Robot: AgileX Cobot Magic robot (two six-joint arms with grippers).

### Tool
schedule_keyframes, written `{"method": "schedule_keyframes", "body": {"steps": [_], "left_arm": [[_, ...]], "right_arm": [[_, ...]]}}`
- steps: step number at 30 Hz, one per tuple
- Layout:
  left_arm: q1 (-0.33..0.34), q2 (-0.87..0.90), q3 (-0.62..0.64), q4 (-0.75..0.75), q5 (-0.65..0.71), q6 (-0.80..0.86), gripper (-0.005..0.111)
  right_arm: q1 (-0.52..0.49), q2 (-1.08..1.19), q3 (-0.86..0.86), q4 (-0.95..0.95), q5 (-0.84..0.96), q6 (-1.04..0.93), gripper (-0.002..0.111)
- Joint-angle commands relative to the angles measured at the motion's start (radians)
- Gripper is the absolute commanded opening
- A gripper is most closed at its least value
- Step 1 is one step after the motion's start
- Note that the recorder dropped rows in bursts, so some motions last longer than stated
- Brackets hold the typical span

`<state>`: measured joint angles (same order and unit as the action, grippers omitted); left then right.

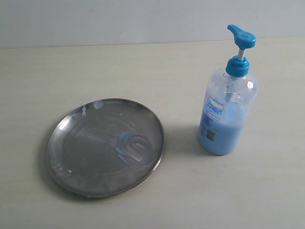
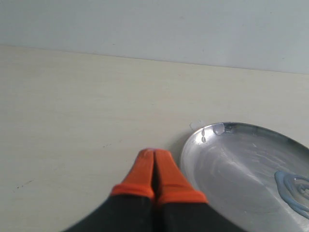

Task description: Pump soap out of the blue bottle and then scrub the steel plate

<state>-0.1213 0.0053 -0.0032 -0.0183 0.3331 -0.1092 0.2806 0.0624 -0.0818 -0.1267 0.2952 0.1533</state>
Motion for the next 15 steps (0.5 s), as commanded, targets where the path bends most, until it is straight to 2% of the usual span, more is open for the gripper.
{"method": "schedule_keyframes", "body": {"steps": [1,7,15], "left_arm": [[0.003,-0.005,0.003,0.002,-0.007,-0.004,0.000],[0.003,-0.005,0.003,0.002,-0.007,-0.004,0.000],[0.003,-0.005,0.003,0.002,-0.007,-0.004,0.000]], "right_arm": [[-0.062,-0.033,0.005,-0.008,-0.014,0.003,0.000],[-0.115,-0.062,0.005,-0.016,-0.011,0.003,0.000],[-0.120,-0.062,0.008,-0.016,0.002,0.003,0.000]]}}
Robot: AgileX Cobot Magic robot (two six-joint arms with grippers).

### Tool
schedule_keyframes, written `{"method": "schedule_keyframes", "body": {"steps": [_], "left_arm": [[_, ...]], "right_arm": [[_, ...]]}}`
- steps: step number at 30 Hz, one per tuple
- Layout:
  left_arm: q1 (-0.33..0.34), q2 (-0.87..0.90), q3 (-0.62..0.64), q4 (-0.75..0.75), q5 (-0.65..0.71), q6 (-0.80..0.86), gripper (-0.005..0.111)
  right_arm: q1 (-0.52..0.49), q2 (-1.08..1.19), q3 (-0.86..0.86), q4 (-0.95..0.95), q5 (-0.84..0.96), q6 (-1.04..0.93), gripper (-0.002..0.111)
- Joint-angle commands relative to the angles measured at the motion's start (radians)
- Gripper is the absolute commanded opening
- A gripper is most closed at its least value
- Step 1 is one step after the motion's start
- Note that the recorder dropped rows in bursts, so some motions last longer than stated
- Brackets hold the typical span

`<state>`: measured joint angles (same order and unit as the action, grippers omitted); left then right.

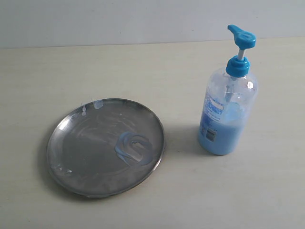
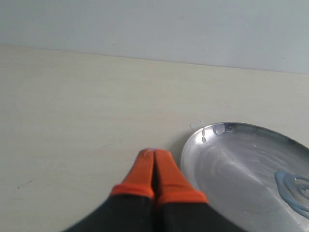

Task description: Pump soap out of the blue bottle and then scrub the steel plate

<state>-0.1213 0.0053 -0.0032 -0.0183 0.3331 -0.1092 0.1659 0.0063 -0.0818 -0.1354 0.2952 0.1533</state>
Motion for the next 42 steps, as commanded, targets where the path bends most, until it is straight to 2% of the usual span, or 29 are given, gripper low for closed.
{"method": "schedule_keyframes", "body": {"steps": [1,9,42], "left_arm": [[0.003,-0.005,0.003,0.002,-0.007,-0.004,0.000],[0.003,-0.005,0.003,0.002,-0.007,-0.004,0.000],[0.003,-0.005,0.003,0.002,-0.007,-0.004,0.000]], "right_arm": [[-0.005,-0.006,0.011,-0.008,0.000,0.003,0.000],[-0.005,-0.006,0.082,-0.008,-0.005,0.005,0.000],[-0.005,-0.006,0.082,0.000,-0.013,0.008,0.000]]}}
